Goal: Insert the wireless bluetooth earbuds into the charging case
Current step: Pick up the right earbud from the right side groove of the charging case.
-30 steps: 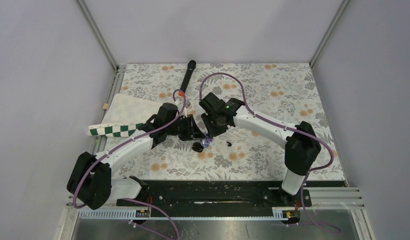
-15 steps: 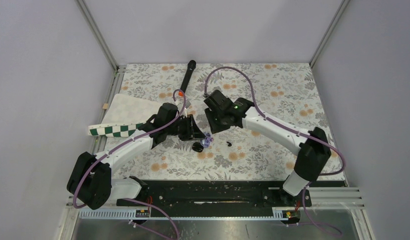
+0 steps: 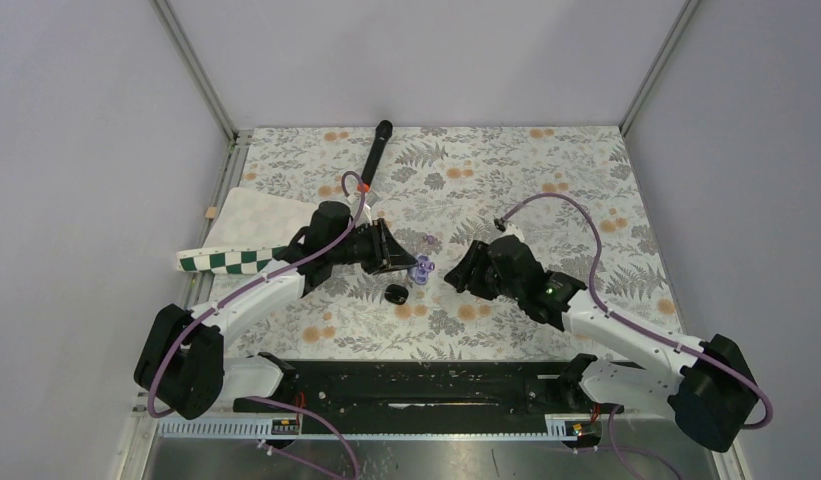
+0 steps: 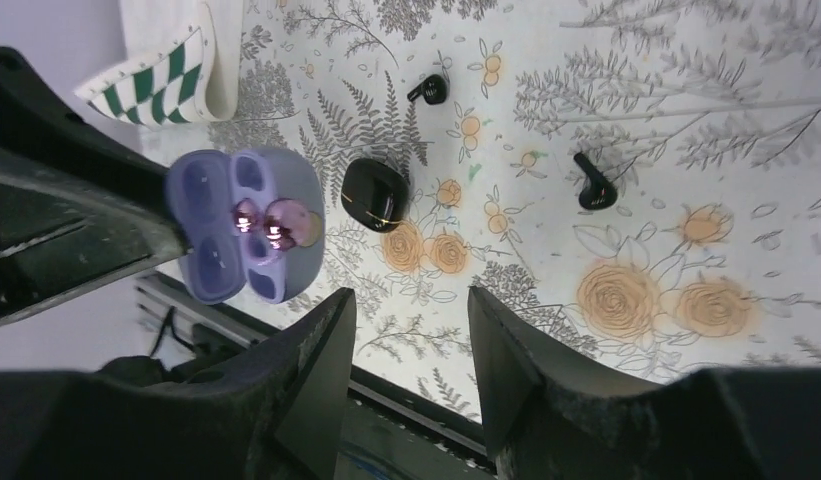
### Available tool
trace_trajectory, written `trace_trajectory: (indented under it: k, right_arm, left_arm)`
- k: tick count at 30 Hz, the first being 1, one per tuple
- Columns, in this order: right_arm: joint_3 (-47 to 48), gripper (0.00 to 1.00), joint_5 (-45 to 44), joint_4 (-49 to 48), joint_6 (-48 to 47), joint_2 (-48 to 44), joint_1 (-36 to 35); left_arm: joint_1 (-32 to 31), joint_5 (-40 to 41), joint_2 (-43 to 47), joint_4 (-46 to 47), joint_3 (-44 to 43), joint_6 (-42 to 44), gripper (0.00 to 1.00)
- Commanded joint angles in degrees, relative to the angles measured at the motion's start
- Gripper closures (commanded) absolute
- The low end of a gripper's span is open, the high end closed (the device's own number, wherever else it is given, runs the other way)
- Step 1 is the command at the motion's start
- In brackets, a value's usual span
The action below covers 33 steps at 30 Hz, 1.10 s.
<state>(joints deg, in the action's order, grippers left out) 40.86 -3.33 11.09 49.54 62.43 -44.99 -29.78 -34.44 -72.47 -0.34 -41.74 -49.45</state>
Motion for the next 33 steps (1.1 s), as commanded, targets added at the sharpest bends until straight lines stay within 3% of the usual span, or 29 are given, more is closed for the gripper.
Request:
trace_trajectory:
  k: [1, 9, 33]
  right_arm:
    - [-6.7, 0.47, 3.1, -21.1, 14.8, -2.1, 1.0]
    - [-14.0, 0.49, 4.7, -41.5, 25.3, 2.3, 1.0]
    - [-12.0, 0.52, 7.3, -41.9, 24.9, 6.2, 1.0]
  left_arm:
    - [0.2, -1.8, 1.3, 3.9, -1.0, -1.0, 1.0]
    - [0.2, -1.0, 1.5, 3.3, -0.8, -0.5, 1.0]
    - [0.2, -0.9, 2.1, 2.9, -0.7, 0.2, 1.0]
